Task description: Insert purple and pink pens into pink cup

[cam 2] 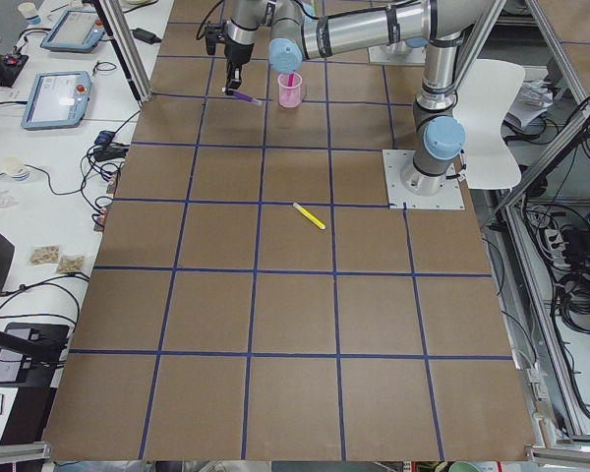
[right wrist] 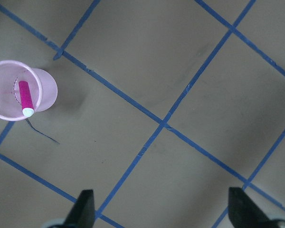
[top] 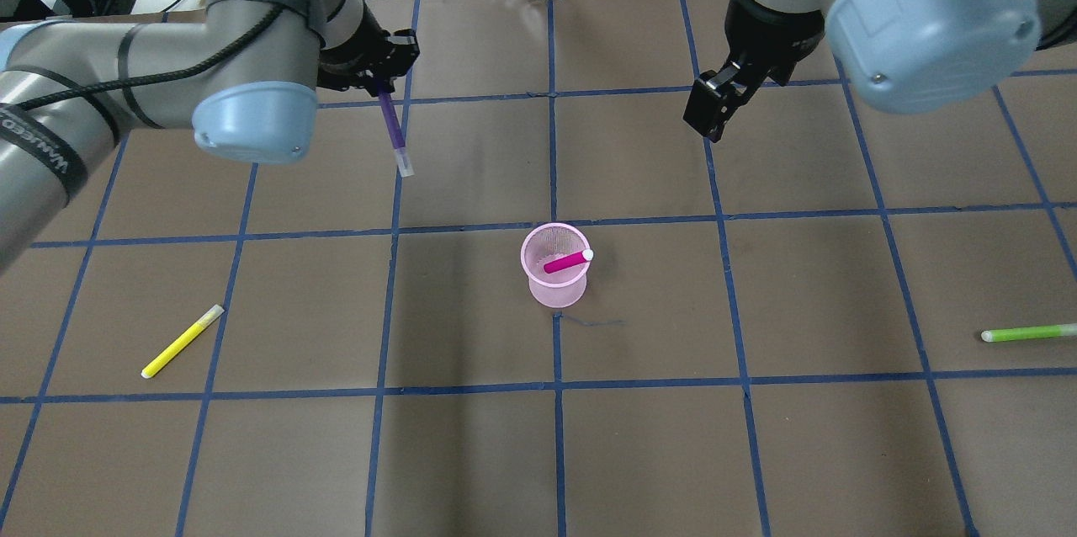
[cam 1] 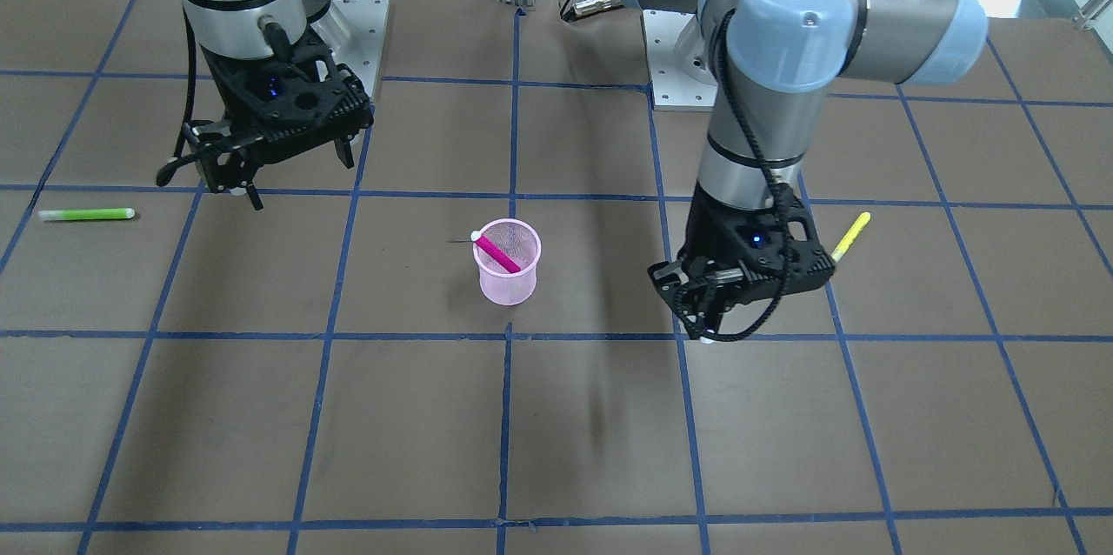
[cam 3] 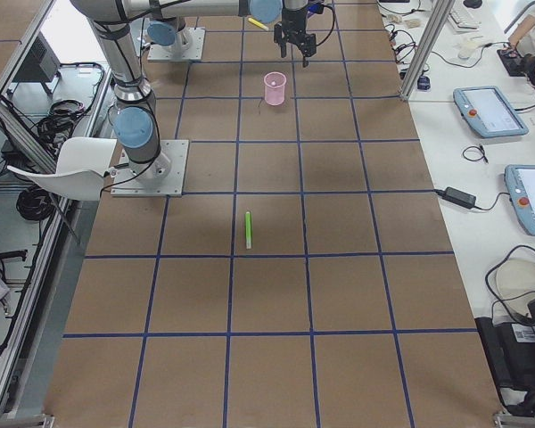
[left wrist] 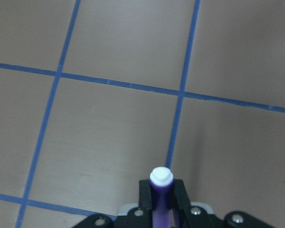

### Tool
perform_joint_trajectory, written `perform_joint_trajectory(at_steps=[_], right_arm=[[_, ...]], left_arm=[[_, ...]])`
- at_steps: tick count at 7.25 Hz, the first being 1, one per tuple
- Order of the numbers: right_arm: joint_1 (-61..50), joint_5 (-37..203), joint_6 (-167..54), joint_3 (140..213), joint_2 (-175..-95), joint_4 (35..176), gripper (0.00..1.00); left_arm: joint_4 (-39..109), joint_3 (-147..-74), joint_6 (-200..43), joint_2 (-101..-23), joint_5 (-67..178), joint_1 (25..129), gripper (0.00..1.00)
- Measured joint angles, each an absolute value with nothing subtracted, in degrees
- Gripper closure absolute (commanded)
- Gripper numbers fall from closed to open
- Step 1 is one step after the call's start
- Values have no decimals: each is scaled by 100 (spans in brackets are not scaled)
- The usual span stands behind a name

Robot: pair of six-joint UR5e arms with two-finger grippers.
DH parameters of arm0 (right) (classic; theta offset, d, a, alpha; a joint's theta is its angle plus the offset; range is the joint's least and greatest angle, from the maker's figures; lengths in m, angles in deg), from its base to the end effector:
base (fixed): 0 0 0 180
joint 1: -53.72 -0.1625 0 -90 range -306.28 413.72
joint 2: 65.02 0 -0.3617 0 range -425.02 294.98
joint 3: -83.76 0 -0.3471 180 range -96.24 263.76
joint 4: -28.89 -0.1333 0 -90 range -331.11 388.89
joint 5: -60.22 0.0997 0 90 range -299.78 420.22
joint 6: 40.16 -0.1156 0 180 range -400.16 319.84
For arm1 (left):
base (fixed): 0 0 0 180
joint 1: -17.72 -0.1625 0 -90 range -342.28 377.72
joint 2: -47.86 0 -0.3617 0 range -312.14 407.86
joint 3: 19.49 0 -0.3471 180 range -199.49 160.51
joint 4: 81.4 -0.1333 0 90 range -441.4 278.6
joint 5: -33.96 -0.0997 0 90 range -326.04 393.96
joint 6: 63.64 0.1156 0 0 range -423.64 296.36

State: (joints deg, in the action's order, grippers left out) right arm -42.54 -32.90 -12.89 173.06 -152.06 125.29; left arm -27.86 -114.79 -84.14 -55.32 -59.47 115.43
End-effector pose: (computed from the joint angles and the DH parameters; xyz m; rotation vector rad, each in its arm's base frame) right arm 0.1779 -0.4566 0.4021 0.8836 -2.9437 0.0940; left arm -0.1980 -0.5203 0.3257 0.3579 -3.0624 0.4956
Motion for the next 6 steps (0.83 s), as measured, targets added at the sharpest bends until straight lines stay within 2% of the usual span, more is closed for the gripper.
perform_joint_trajectory(at_steps=[6], right_arm=[[-4104, -2915, -3095, 17445, -15541, 12394, 0]], left_arm=[[-3072, -11799, -9993, -5692, -5981, 12872, 100]])
